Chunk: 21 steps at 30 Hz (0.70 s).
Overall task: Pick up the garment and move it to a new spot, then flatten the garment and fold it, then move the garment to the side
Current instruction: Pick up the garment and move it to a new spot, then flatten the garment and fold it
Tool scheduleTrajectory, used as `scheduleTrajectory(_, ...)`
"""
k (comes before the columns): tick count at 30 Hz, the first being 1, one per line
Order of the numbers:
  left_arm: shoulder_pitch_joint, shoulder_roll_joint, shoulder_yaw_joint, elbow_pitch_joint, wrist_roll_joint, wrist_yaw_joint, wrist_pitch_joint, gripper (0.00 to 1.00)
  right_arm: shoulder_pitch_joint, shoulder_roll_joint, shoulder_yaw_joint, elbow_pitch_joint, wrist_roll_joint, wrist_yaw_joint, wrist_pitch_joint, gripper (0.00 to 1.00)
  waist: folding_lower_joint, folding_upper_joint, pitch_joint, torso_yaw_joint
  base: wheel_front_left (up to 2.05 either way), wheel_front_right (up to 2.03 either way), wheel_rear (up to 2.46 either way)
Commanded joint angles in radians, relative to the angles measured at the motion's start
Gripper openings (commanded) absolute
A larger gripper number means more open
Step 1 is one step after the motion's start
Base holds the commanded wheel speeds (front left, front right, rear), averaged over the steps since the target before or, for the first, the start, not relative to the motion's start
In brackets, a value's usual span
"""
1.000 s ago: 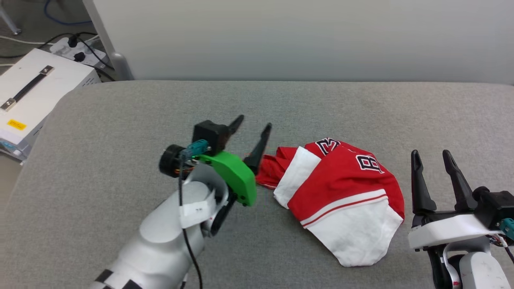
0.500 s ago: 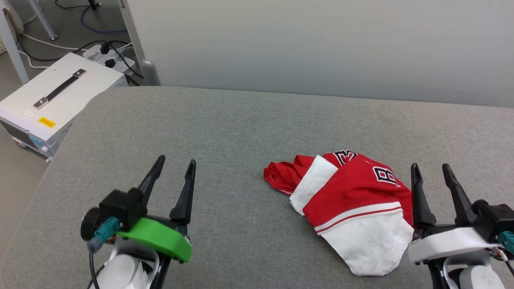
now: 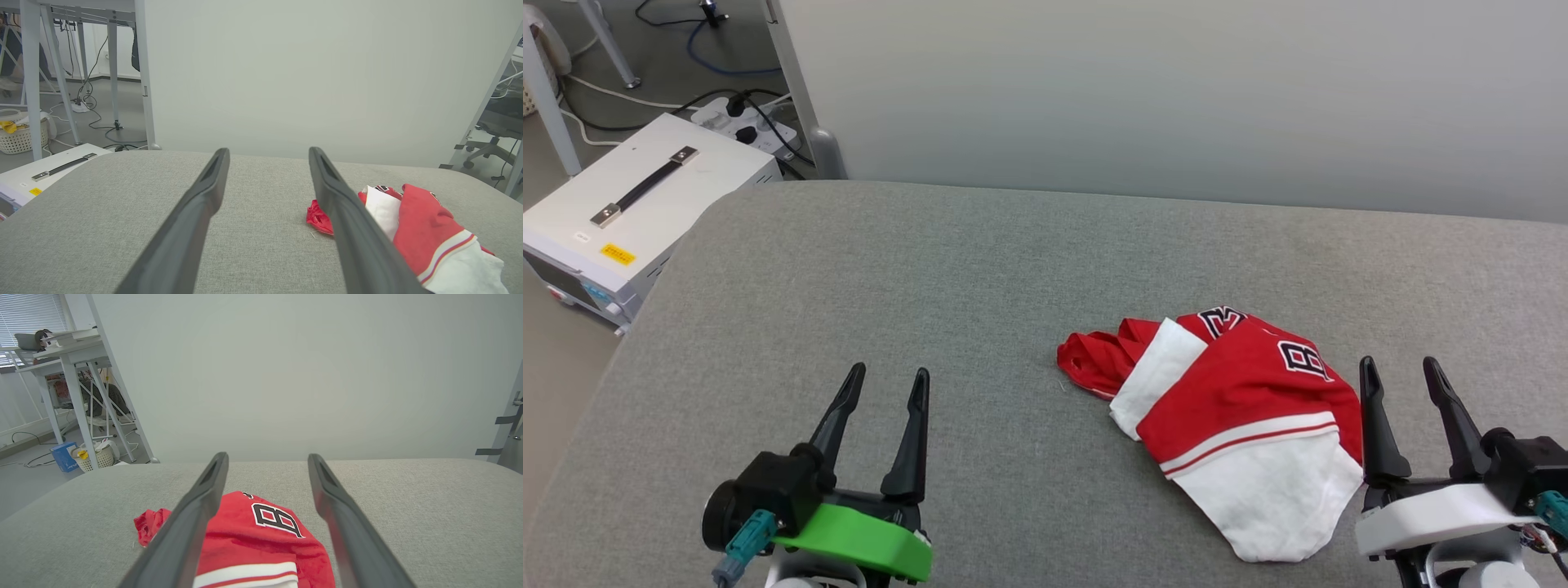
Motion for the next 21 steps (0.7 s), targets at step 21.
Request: scheduleTrajectory(21, -0.035, -0.048, 0.005, 0.001, 0.022, -0.022, -0.006, 1.00, 0.098, -0.081, 0.203, -0.175, -0.061, -0.001, 1.060, 1.00, 0.0001, 0.0120, 0.126, 0.089, 0.00, 0.00, 0.00)
